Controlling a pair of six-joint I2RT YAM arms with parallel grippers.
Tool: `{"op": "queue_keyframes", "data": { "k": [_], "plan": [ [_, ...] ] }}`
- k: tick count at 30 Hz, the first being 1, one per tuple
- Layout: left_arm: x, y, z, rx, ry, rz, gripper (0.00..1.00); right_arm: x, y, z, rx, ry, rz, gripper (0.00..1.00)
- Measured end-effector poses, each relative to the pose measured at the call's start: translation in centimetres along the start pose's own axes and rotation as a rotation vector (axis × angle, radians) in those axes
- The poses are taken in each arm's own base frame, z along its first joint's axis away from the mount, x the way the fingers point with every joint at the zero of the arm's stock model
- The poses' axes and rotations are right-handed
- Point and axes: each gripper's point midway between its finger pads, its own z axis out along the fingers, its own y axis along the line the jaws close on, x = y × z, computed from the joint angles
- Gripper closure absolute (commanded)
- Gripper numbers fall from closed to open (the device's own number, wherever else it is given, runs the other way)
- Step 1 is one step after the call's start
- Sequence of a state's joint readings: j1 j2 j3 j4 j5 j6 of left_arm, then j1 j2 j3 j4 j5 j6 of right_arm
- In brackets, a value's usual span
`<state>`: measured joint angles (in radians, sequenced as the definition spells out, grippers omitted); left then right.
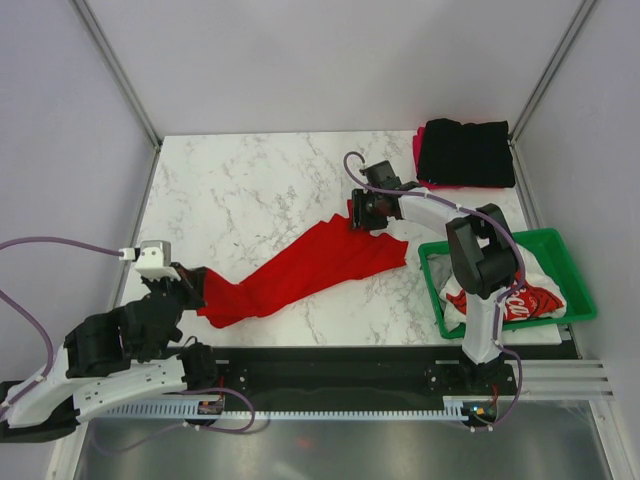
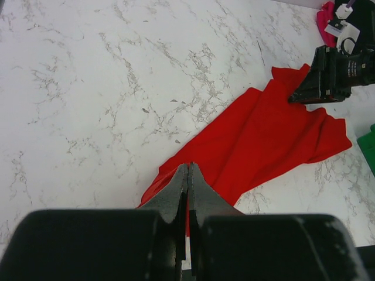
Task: Fold and stack the t-shirts
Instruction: Flatten the tshirt out
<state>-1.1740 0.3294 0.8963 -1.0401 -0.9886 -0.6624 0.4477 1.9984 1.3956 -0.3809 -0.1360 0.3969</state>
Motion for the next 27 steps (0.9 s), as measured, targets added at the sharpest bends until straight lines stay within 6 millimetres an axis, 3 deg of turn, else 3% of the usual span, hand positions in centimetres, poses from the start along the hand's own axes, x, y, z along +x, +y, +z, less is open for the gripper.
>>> {"op": "queue_keyframes", "data": {
  "k": [12,27],
  "plan": [
    [0.0,-0.1,0.0,0.002,0.002,0.001,0.98,-1.0,0.9,-0.3,-0.020,-0.022,-0.008,0.54],
    [0.1,-0.1,0.0,0.003,0.002,0.002,0.98,-0.8,0.8,-0.2,-0.015,-0.020,-0.011,0.54]
  ]
}}
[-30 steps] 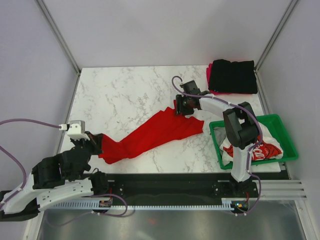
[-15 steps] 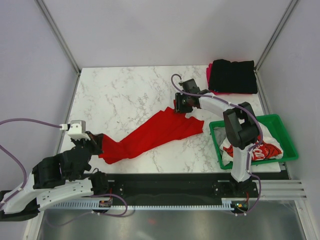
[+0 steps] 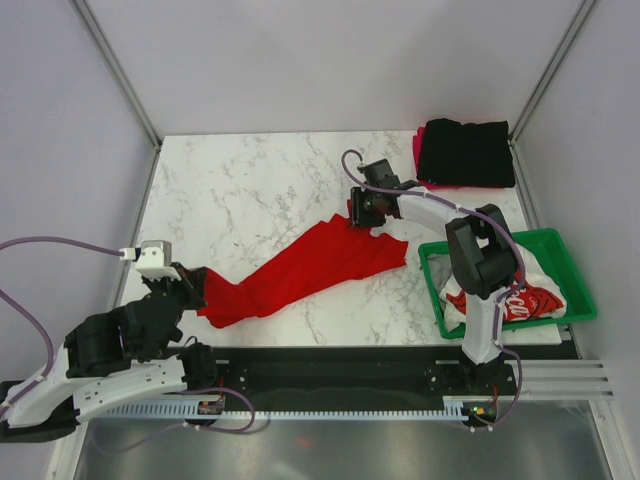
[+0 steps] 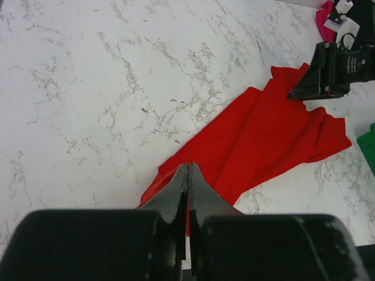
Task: Fold and stack the t-shirts
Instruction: Flatten the tshirt out
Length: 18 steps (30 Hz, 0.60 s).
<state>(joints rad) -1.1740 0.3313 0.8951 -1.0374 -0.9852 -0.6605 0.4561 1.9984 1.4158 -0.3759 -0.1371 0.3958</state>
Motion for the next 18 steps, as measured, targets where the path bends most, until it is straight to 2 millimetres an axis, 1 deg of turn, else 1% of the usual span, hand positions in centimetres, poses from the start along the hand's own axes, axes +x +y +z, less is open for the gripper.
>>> {"op": "queue_keyframes", "data": {
  "k": [5,7,13,17,18],
  "plan": [
    [0.0,0.0,0.0,0.000,0.000,0.002,0.98,0.9,-0.4,0.3,0.006,0.017,0.003,0.55],
    [0.0,0.0,0.0,0.000,0.001,0.006,0.98,1.2,-0.5,0.4,0.008,0.021,0.004,0.58],
    [0.0,0.0,0.0,-0.001,0.001,0.010,0.98,1.0,-0.3,0.5,-0.001,0.013,0.008,0.72],
    [0.0,0.0,0.0,-0.001,0.001,0.011,0.98,1.0,-0.3,0.5,-0.001,0.013,0.011,0.86],
    [0.0,0.0,0.0,-0.001,0.001,0.011,0.98,1.0,-0.3,0.5,-0.001,0.013,0.011,0.87]
  ]
}}
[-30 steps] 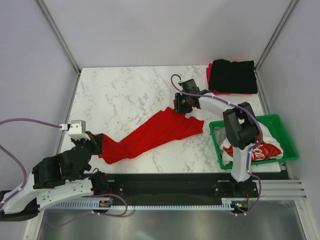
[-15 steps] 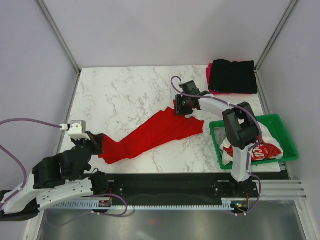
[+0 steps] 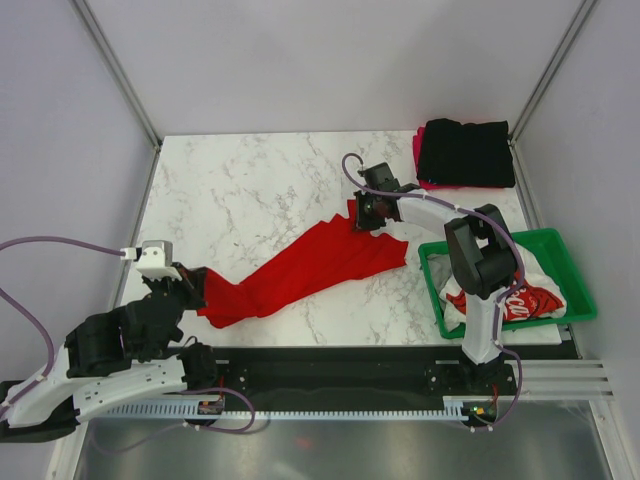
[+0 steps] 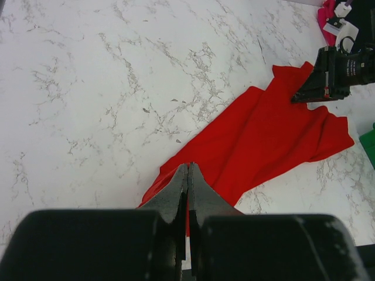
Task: Fold and stack the t-shirts
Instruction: Flatten the tshirt out
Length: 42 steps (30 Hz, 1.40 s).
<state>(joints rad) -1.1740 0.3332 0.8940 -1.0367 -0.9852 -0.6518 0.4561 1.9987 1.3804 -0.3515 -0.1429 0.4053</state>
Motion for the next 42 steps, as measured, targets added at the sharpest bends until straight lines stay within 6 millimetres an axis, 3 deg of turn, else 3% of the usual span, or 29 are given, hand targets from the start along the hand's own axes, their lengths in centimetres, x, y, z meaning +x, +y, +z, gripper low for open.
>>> {"op": "queue_keyframes", "data": {
  "k": [9,18,20,22,25,28,31,33,35,36,37,38,41,42],
  "plan": [
    [0.0,0.0,0.0,0.000,0.001,0.002,0.98,-0.3,0.2,-0.4,0.004,0.006,0.000,0.91],
    [0.0,0.0,0.0,0.000,0.001,0.003,0.98,-3.4,1.6,-2.2,-0.004,-0.034,-0.024,0.91],
    [0.0,0.0,0.0,0.000,0.001,0.003,0.98,-3.6,1.7,-2.6,-0.004,-0.035,-0.027,1.00],
    [0.0,0.0,0.0,0.000,0.001,0.003,0.98,-3.7,1.8,-2.9,-0.004,-0.034,-0.033,1.00],
    [0.0,0.0,0.0,-0.001,0.001,0.003,0.98,-3.8,2.0,-3.6,-0.006,-0.032,-0.035,1.00],
    [-0.1,0.0,0.0,0.002,0.001,0.006,0.98,-4.1,2.6,-5.6,-0.014,-0.044,-0.037,1.00],
    [-1.6,-0.7,-0.4,0.023,-0.002,0.021,0.98,-5.8,3.8,-9.4,-0.031,-0.108,-0.045,1.00],
    [-4.2,-2.0,-0.8,0.046,-0.020,0.035,0.98,-7.8,5.1,-13.7,-0.049,-0.195,-0.048,1.00],
    [-7.6,-3.8,-1.1,0.065,-0.049,0.043,0.98,-10.2,6.6,-19.6,-0.082,-0.324,-0.052,1.00],
    [-9.4,-4.9,-1.2,0.072,-0.062,0.056,0.98,-11.9,8.0,-25.2,-0.122,-0.452,-0.055,1.00],
    [-11.0,-5.9,-1.2,0.078,-0.075,0.062,0.98,-12.2,8.2,-26.7,-0.133,-0.485,-0.057,1.00],
    [-12.9,-7.2,-1.2,0.091,-0.088,0.071,0.98,-12.8,8.9,-30.9,-0.160,-0.579,-0.061,1.00],
    [-17.8,-10.5,-1.6,0.140,-0.137,0.065,0.98,-12.4,9.5,-42.1,-0.216,-0.823,-0.077,1.00],
    [-19.2,-11.4,-1.8,0.162,-0.153,0.066,0.98,-11.8,9.5,-45.1,-0.229,-0.890,-0.087,1.00]
  ]
}}
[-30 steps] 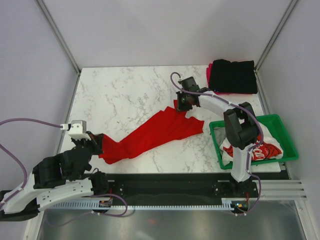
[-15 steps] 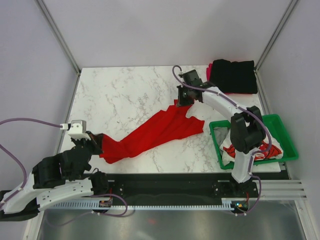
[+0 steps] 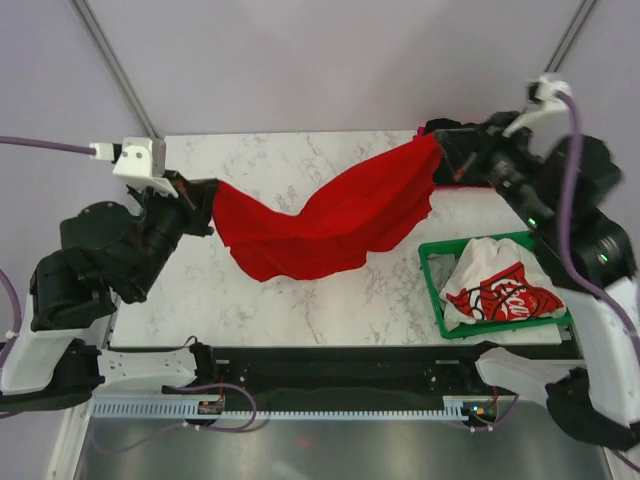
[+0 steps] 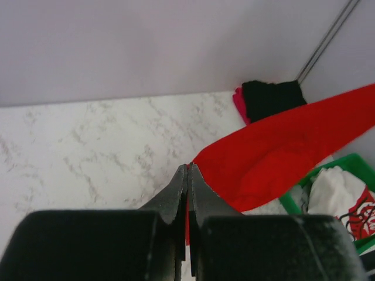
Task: Fold and stack the t-shirts
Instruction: Flatten the tshirt out
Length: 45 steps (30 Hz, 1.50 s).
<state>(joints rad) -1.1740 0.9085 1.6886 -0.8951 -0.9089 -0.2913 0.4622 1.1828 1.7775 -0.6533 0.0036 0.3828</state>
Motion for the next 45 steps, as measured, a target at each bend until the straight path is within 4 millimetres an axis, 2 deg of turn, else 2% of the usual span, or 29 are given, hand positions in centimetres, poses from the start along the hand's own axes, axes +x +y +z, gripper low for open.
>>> {"op": "queue_keyframes", "data": {
  "k": [2,5,8,12,17,21,24,27,29,30,31,33,35,37,39,41,43,44,45],
  "plan": [
    [-2.8,-1.3,0.1,0.046,-0.045,-0.002,0.98,-3.6,0.9,-5.1,-0.031,-0.140,-0.033,1.00],
    [-7.2,-2.7,-1.0,0.157,-0.124,0.006,0.98,-6.7,1.9,-11.0,-0.080,-0.295,-0.073,1.00],
    [-12.0,-3.4,-3.4,0.294,-0.243,-0.024,0.98,-8.6,2.5,-14.9,-0.112,-0.399,-0.103,1.00],
    [-16.3,-3.5,-8.0,0.506,-0.399,-0.043,0.98,-9.8,2.9,-17.6,-0.130,-0.468,-0.126,1.00],
    [-21.8,-0.7,-15.3,0.666,-0.646,-0.091,0.98,-11.9,3.3,-21.6,-0.143,-0.573,-0.131,1.00],
    [-24.5,0.8,-20.0,0.740,-0.812,-0.096,0.98,-14.4,3.8,-26.2,-0.155,-0.702,-0.123,1.00],
    [-25.6,1.8,-21.3,0.732,-0.881,-0.094,0.98,-16.3,3.9,-28.5,-0.145,-0.781,-0.115,1.00],
    [-25.9,2.3,-20.2,0.654,-0.894,-0.071,0.98,-17.3,3.6,-28.4,-0.115,-0.808,-0.103,1.00],
    [-25.4,2.3,-17.8,0.557,-0.864,-0.029,0.98,-17.3,2.9,-26.3,-0.069,-0.779,-0.093,1.00],
    [-24.8,2.3,-15.9,0.485,-0.835,0.002,0.98,-17.0,2.5,-24.8,-0.047,-0.755,-0.090,1.00],
    [-24.2,2.1,-14.2,0.427,-0.807,0.034,0.98,-16.4,2.0,-22.8,-0.017,-0.716,-0.089,1.00],
    [-22.1,0.9,-9.5,0.292,-0.729,0.119,0.98,-14.3,0.5,-17.4,0.052,-0.611,-0.087,1.00],
    [-18.9,-1.1,-5.0,0.202,-0.635,0.232,0.98,-10.5,-1.5,-10.4,0.134,-0.460,-0.088,1.00],
    [-14.8,-3.7,0.3,0.132,-0.518,0.377,0.98,-5.0,-4.2,-3.0,0.227,-0.274,-0.096,1.00],
    [-12.2,-3.6,5.5,0.038,-0.421,0.479,0.98,1.0,-7.2,3.4,0.327,-0.098,-0.111,1.00],
    [-8.8,-2.1,11.7,-0.041,-0.289,0.543,0.98,6.9,-10.5,8.7,0.438,0.060,-0.137,1.00],
    [-4.9,1.4,18.3,-0.103,-0.145,0.545,0.98,13.0,-14.1,13.1,0.545,0.216,-0.170,1.00],
    [-2.4,4.4,21.6,-0.151,-0.049,0.519,0.98,15.5,-15.9,14.8,0.603,0.284,-0.187,1.00],
    [-0.2,6.6,24.2,-0.177,0.035,0.488,0.89,17.4,-17.2,16.3,0.640,0.337,-0.193,0.99]
  ]
}}
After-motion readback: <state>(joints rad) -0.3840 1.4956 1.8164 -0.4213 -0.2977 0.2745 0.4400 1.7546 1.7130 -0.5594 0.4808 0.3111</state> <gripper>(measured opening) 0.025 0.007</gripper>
